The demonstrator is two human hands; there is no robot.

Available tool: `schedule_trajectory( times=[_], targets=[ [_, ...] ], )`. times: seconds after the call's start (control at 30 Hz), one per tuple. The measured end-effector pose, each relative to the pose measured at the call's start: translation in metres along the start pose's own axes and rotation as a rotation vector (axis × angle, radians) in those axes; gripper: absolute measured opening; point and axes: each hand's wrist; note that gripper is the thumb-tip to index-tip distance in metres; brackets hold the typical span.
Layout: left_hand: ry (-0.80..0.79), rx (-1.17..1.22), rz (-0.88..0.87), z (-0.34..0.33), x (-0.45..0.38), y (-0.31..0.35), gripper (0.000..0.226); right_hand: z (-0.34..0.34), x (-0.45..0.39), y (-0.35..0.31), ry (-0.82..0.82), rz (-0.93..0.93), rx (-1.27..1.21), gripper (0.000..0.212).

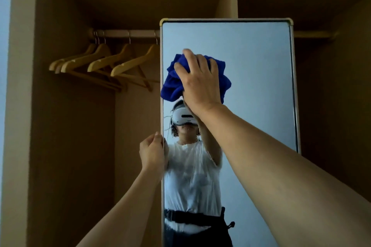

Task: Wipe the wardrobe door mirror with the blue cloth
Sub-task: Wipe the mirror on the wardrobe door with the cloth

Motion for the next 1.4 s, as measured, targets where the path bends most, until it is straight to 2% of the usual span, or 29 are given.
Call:
schedule_trajectory(
  times=[0.13, 0.37, 0.5, 0.73, 0.83, 0.97, 1.13, 1.27, 1.4],
  targets=[
    [0.017, 0.006, 0.015, 0.0, 0.002, 0.001, 0.027, -0.002, -0.001, -0.014, 0.021, -0.009, 0.025, 0.037],
    [0.038, -0.072, -0.049, -0.001, 0.006, 0.001, 0.027, -0.01, 0.042, -0.039, 0.152, 0.146, 0.016, 0.03],
    [0.01, -0.024, -0.057, -0.002, 0.009, 0.002, 0.02, -0.008, 0.066, -0.047, 0.165, 0.181, -0.022, 0.029],
    [-0.015, 0.124, 0.013, -0.003, 0.013, 0.004, 0.028, -0.007, 0.102, -0.053, 0.183, 0.262, -0.076, 0.033],
    [0.025, 0.081, 0.019, -0.004, 0.011, 0.004, 0.045, -0.006, 0.108, -0.045, 0.177, 0.357, -0.062, 0.034],
    [0.059, 0.052, -0.012, -0.005, 0.009, 0.003, 0.044, -0.002, 0.087, -0.023, 0.133, 0.559, 0.024, 0.028],
    [0.07, 0.023, 0.023, -0.003, 0.009, 0.002, 0.048, 0.007, 0.035, -0.007, 0.034, 0.334, 0.078, 0.029],
    [0.095, -0.026, -0.013, -0.005, 0.012, 0.003, 0.048, 0.007, 0.022, -0.01, -0.026, 0.205, 0.004, 0.035],
    [0.093, -0.064, -0.023, -0.004, 0.013, 0.002, 0.045, 0.002, 0.051, -0.017, 0.01, 0.262, -0.011, 0.037]
  ],
)
Point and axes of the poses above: each hand's wrist, its own x-axis away from the middle knuckle, its own z-axis out of the back of the hand, y = z × x, and after that the axes turned 9 degrees about z, right-handed
